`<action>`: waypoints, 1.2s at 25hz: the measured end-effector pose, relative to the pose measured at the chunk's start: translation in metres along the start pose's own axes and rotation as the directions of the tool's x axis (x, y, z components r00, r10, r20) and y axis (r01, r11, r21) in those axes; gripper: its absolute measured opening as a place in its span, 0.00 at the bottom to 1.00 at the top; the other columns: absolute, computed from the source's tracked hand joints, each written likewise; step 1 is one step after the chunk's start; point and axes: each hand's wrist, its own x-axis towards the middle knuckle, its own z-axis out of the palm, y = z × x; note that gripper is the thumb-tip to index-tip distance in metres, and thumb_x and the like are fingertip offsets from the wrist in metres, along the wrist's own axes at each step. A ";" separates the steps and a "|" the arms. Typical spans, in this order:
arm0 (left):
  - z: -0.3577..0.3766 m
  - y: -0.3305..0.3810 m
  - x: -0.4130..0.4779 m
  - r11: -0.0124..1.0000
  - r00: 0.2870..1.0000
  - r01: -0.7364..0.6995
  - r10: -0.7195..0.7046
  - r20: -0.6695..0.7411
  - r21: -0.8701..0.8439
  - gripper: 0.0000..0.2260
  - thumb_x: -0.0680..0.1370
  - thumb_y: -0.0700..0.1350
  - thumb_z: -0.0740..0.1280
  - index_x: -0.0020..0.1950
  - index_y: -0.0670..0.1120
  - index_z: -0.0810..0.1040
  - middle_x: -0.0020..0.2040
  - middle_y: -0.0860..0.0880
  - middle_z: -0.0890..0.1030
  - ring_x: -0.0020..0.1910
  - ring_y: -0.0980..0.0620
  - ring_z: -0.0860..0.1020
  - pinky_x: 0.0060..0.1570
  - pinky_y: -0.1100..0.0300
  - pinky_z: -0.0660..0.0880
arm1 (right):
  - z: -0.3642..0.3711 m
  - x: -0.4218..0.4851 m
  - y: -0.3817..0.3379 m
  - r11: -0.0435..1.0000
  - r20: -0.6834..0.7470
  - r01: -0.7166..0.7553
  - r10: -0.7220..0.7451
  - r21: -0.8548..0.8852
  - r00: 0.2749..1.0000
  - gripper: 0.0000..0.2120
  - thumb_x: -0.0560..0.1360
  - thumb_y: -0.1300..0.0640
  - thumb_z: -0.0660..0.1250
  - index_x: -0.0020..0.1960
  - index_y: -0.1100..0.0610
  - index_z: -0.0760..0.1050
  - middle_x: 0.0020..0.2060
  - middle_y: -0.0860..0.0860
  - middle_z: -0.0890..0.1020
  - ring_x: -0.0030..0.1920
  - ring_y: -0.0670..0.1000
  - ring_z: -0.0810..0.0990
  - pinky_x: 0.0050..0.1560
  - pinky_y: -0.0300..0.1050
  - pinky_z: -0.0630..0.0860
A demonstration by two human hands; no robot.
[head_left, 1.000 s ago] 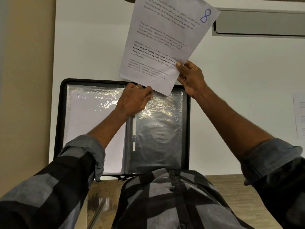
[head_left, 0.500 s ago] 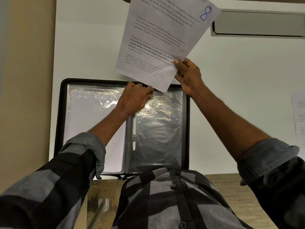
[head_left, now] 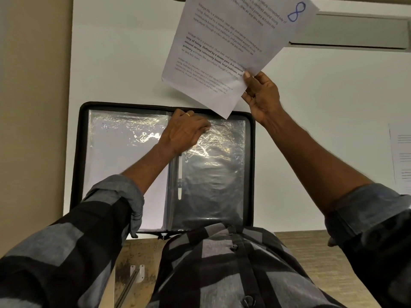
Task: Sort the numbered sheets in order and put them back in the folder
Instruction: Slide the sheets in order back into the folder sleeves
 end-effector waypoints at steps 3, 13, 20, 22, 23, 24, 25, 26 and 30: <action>0.000 0.000 0.000 1.000 1.000 0.026 -0.026 0.004 -0.008 0.12 0.85 0.55 0.59 0.59 0.56 0.82 0.49 0.55 0.85 0.50 0.50 0.77 0.54 0.49 0.67 | 0.004 0.000 0.004 1.000 0.011 0.000 0.000 -0.025 1.000 0.14 0.78 0.64 0.71 0.63 0.61 0.78 0.58 0.56 0.84 0.56 0.53 0.84 0.56 0.51 0.82; -0.005 -0.006 0.001 1.000 0.998 -0.005 0.006 -0.068 0.012 0.13 0.82 0.58 0.65 0.58 0.53 0.84 0.41 0.50 0.85 0.40 0.50 0.81 0.52 0.52 0.70 | -0.029 -0.011 0.004 0.959 0.061 -0.003 0.021 -0.282 0.998 0.16 0.80 0.62 0.69 0.66 0.64 0.76 0.56 0.55 0.86 0.55 0.55 0.85 0.52 0.48 0.82; -0.032 -0.028 0.006 0.995 0.994 0.101 -0.100 0.052 -0.018 0.28 0.71 0.71 0.69 0.62 0.54 0.80 0.45 0.56 0.85 0.49 0.52 0.82 0.56 0.51 0.71 | -0.035 0.005 -0.008 0.919 0.097 -0.011 0.053 -0.394 0.994 0.14 0.79 0.61 0.70 0.64 0.61 0.78 0.52 0.52 0.87 0.54 0.53 0.86 0.50 0.47 0.83; -0.039 -0.037 0.006 0.991 0.985 0.134 -0.134 0.107 0.002 0.28 0.71 0.72 0.69 0.61 0.54 0.80 0.46 0.57 0.85 0.53 0.51 0.80 0.56 0.50 0.69 | -0.037 0.010 -0.007 0.910 0.092 -0.034 0.079 -0.413 0.993 0.15 0.79 0.61 0.70 0.66 0.63 0.77 0.54 0.53 0.87 0.56 0.54 0.86 0.51 0.48 0.83; -0.042 -0.041 0.005 0.991 0.983 0.136 -0.137 0.120 0.015 0.27 0.71 0.71 0.69 0.60 0.54 0.81 0.47 0.57 0.85 0.54 0.51 0.79 0.55 0.51 0.67 | -0.038 0.012 -0.005 0.907 0.094 -0.048 0.096 -0.418 0.991 0.16 0.79 0.61 0.70 0.66 0.63 0.77 0.55 0.54 0.87 0.56 0.55 0.86 0.52 0.48 0.83; -0.044 -0.046 0.005 0.990 0.981 0.135 -0.138 0.133 0.032 0.25 0.72 0.71 0.68 0.58 0.54 0.81 0.48 0.56 0.84 0.55 0.50 0.78 0.54 0.51 0.65 | -0.038 0.013 -0.004 0.906 0.097 -0.061 0.112 -0.419 0.989 0.16 0.79 0.61 0.71 0.66 0.62 0.77 0.55 0.54 0.87 0.56 0.55 0.86 0.52 0.48 0.83; -0.046 -0.049 0.004 0.990 0.979 0.134 -0.140 0.150 0.050 0.24 0.72 0.71 0.68 0.56 0.54 0.82 0.48 0.55 0.84 0.55 0.49 0.77 0.54 0.51 0.63 | -0.039 0.015 -0.002 0.906 0.098 -0.072 0.123 -0.417 0.987 0.16 0.79 0.61 0.71 0.66 0.62 0.77 0.54 0.53 0.87 0.56 0.55 0.86 0.51 0.48 0.83; -0.047 -0.051 0.004 0.988 0.975 0.137 -0.146 0.166 0.068 0.24 0.72 0.71 0.68 0.54 0.54 0.82 0.48 0.54 0.83 0.55 0.49 0.77 0.54 0.51 0.63 | -0.040 0.016 -0.002 0.906 0.098 -0.079 0.131 -0.416 0.987 0.16 0.79 0.61 0.71 0.66 0.62 0.77 0.53 0.53 0.87 0.56 0.55 0.86 0.51 0.48 0.83; -0.052 -0.058 0.009 0.980 0.964 0.166 -0.184 0.193 0.108 0.23 0.71 0.73 0.67 0.49 0.54 0.82 0.48 0.53 0.81 0.54 0.47 0.76 0.53 0.49 0.64 | -0.042 0.024 0.000 0.894 0.093 -0.104 0.160 -0.436 0.983 0.17 0.79 0.61 0.70 0.67 0.63 0.76 0.56 0.53 0.86 0.57 0.55 0.86 0.53 0.48 0.83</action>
